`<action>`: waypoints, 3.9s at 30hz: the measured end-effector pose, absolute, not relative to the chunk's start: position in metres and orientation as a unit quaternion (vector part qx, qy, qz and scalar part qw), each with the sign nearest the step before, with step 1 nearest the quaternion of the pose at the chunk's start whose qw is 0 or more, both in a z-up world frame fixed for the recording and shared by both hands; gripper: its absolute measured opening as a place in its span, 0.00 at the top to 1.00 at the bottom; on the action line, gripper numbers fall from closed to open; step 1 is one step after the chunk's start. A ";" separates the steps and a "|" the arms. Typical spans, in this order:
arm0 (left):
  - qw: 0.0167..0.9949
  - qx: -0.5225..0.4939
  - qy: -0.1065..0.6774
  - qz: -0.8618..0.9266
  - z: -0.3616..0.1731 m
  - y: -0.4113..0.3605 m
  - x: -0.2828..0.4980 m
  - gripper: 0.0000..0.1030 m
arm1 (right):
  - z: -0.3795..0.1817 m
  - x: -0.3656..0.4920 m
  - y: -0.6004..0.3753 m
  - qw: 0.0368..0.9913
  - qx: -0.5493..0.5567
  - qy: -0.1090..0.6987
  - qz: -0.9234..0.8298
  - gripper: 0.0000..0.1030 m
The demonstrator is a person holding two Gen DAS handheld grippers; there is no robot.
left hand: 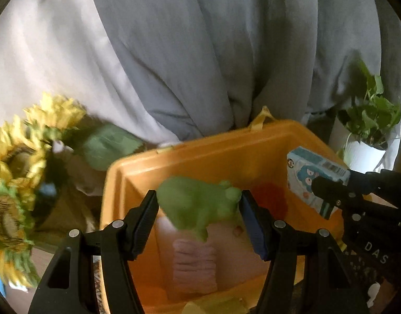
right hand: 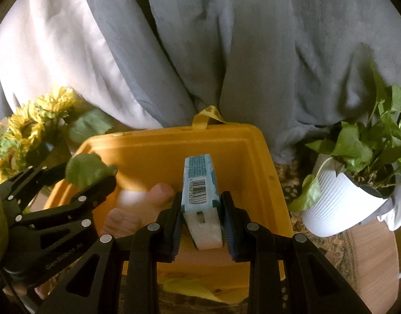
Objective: Organize soft objects
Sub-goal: 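Lower the frog into the crate with the left tool while the right tool releases the box inside, then move both tools back to the rug toward the Mickey plush and yellow strap, then grasp the yellow strap with the left tool while the right tool grasps the Mickey Mouse plush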
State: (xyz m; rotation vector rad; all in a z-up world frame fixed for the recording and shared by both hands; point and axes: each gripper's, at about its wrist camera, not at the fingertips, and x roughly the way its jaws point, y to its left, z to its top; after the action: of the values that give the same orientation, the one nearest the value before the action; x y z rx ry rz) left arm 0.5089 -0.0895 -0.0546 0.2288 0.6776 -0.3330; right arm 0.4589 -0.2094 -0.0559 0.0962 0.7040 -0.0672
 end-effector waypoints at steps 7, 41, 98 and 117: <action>0.916 0.117 0.347 -0.164 -0.065 -0.097 0.519 0.18 | -0.056 0.461 -0.214 0.938 0.046 0.341 -0.044 0.61; 0.945 0.083 0.265 -0.172 -0.010 -0.083 0.348 0.16 | -0.025 0.279 -0.248 0.954 0.072 0.267 -0.118 0.33; 0.907 0.142 0.352 -0.181 -0.156 -0.127 0.247 0.16 | -0.175 0.170 -0.271 0.910 0.108 0.364 -0.168 0.47; 0.895 0.123 0.387 -0.183 -0.178 -0.142 0.276 0.27 | -0.193 0.182 -0.274 0.901 0.134 0.375 -0.172 0.79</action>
State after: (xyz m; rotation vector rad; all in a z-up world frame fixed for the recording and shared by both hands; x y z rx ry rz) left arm 0.2764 -0.1415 -0.1781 0.2559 0.8028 -0.3803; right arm 0.1817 -0.2740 -0.1933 0.2780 0.7765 -0.3555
